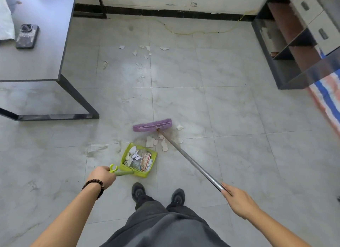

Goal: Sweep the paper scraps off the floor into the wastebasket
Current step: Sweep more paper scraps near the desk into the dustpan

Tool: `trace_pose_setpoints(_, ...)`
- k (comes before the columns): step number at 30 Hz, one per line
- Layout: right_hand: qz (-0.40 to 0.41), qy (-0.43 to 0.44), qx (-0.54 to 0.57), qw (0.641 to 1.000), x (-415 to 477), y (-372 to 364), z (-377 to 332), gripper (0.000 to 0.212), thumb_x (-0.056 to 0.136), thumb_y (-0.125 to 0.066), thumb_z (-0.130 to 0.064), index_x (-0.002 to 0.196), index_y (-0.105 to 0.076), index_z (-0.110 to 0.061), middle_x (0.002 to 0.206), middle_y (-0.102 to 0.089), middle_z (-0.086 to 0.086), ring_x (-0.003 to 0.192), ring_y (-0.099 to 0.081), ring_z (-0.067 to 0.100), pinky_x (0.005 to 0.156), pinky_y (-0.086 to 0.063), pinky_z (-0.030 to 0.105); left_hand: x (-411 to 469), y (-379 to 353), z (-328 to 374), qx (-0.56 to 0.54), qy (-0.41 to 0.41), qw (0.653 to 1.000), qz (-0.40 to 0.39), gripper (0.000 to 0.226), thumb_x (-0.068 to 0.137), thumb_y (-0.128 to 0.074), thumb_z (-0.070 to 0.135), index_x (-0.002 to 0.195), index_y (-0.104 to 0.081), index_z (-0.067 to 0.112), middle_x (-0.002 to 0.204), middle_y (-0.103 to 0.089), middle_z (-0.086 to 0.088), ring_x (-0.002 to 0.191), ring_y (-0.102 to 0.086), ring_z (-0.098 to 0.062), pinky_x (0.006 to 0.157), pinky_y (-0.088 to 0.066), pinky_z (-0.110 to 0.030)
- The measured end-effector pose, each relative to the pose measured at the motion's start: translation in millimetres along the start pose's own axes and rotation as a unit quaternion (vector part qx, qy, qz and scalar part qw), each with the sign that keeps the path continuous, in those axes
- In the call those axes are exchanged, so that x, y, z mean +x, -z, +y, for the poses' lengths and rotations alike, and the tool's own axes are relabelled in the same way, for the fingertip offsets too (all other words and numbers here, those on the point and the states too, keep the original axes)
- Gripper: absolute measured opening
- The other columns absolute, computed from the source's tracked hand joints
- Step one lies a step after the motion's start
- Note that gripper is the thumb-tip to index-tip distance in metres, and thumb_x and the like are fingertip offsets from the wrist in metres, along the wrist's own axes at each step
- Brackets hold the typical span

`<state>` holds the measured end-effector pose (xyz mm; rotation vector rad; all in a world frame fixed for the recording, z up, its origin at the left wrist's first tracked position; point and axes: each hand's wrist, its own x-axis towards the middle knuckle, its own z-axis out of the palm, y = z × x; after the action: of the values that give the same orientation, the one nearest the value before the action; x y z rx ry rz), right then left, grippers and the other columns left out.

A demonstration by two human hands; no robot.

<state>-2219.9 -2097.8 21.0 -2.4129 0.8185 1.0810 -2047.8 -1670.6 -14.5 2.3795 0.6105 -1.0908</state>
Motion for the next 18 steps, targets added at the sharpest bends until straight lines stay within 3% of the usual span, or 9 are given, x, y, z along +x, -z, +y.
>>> trace_pose_setpoints(5,0.059,-0.014,-0.012,0.998,22.1,10.4,-40.5,0.045,0.102,-0.028,-0.045,0.145,-0.039,-0.037,0.123,-0.065,0.006,0.110,-0.060,0.031,0.086,-0.050,0.036,0.0,0.7,0.8,0.008,0.003,1.000,0.004,0.015,0.085,-0.054,0.012,0.080,-0.068,0.016,0.057,-0.050,-0.004,0.050,-0.042,-0.023,0.050,-0.031,-0.022)
trace_pose_setpoints(7,0.059,-0.024,-0.026,0.998,36.0,16.8,-68.7,0.042,0.102,-0.025,-0.041,0.139,-0.039,-0.027,0.118,-0.064,0.012,0.104,-0.060,0.035,0.079,-0.048,0.036,-2.0,0.9,1.8,0.022,-0.001,1.000,0.002,0.018,0.086,-0.052,0.011,0.079,-0.067,0.019,0.058,-0.050,-0.004,0.051,-0.043,-0.023,0.049,-0.032,-0.022)
trace_pose_setpoints(10,0.024,-0.053,-0.017,0.998,46.6,28.4,-106.9,0.034,0.100,-0.026,-0.027,0.131,-0.039,-0.019,0.097,-0.062,0.015,0.077,-0.061,0.030,0.054,-0.050,0.029,-4.9,2.0,4.1,0.047,-0.014,0.999,-0.008,0.020,0.087,-0.050,0.010,0.077,-0.064,0.021,0.060,-0.051,-0.003,0.050,-0.043,-0.022,0.046,-0.032,-0.020)
trace_pose_setpoints(11,0.001,-0.068,0.009,0.998,48.3,32.1,-116.4,0.035,0.098,-0.027,-0.020,0.131,-0.039,-0.017,0.089,-0.061,0.014,0.067,-0.060,0.027,0.047,-0.048,0.027,-4.6,2.7,5.4,0.058,-0.022,0.998,-0.011,0.021,0.086,-0.049,0.009,0.076,-0.063,0.022,0.060,-0.051,-0.003,0.051,-0.045,-0.022,0.046,-0.033,-0.020)
trace_pose_setpoints(13,-0.063,-0.096,0.089,0.989,48.7,39.1,-131.1,0.041,0.092,-0.028,-0.010,0.132,-0.038,-0.009,0.081,-0.064,0.015,0.056,-0.059,0.024,0.046,-0.050,0.026,-1.1,4.7,9.8,0.095,-0.043,0.994,-0.013,0.019,0.082,-0.051,0.009,0.077,-0.063,0.022,0.062,-0.054,-0.001,0.057,-0.051,-0.022,0.049,-0.036,-0.022)
trace_pose_setpoints(18,-0.136,-0.136,0.269,0.944,55.8,35.1,-140.4,0.039,0.089,-0.040,-0.007,0.127,-0.040,0.001,0.087,-0.058,0.018,0.065,-0.062,0.028,0.064,-0.059,0.037,4.6,5.9,34.7,0.161,-0.081,0.984,-0.008,0.020,0.081,-0.052,0.012,0.089,-0.068,0.022,0.070,-0.061,0.000,0.065,-0.058,-0.021,0.053,-0.040,-0.022)
